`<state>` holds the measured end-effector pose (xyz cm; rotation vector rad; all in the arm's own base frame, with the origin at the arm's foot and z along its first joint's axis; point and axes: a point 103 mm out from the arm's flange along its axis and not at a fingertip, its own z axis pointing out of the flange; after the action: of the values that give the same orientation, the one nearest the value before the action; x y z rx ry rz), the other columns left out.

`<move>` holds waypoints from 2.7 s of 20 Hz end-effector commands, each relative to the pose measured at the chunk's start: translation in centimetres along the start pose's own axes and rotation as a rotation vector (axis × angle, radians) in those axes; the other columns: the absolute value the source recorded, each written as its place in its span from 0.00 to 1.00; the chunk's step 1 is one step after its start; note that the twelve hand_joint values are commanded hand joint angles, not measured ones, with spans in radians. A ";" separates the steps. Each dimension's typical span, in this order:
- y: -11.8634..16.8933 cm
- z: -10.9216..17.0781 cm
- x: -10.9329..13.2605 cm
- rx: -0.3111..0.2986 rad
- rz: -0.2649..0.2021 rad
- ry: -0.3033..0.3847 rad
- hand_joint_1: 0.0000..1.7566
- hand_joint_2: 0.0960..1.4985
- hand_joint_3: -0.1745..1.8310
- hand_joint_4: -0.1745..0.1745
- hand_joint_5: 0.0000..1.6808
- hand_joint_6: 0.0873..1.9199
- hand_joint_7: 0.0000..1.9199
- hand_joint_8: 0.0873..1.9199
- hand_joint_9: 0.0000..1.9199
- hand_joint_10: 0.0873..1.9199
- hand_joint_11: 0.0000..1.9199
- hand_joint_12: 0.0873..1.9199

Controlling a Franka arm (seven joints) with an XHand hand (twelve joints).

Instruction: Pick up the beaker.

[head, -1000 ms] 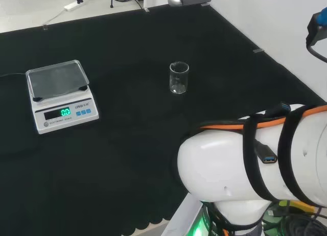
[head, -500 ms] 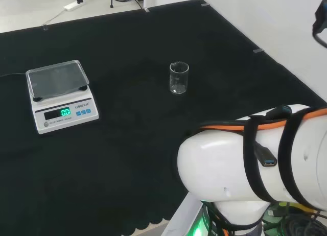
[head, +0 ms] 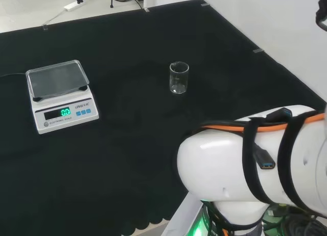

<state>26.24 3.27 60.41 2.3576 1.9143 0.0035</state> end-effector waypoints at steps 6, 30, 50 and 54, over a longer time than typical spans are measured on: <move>11.9 13.5 -15.5 0.200 0.063 0.067 0.45 0.44 0.14 0.33 0.21 0.07 0.25 0.39 0.26 0.43 0.13 0.75; 20.8 32.2 -12.3 0.491 0.014 0.039 0.43 0.40 0.14 0.49 0.13 0.00 0.12 0.39 0.17 0.45 0.04 0.79; 23.7 42.8 -14.8 0.642 0.042 0.043 0.38 0.36 0.12 0.60 0.04 0.00 0.02 0.36 0.09 0.47 0.00 0.80; 22.4 43.3 -14.7 0.656 0.002 0.060 0.36 0.36 0.12 0.61 0.04 0.00 0.02 0.36 0.08 0.47 0.00 0.80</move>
<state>49.17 -19.55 21.07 2.7930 2.1259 -0.6384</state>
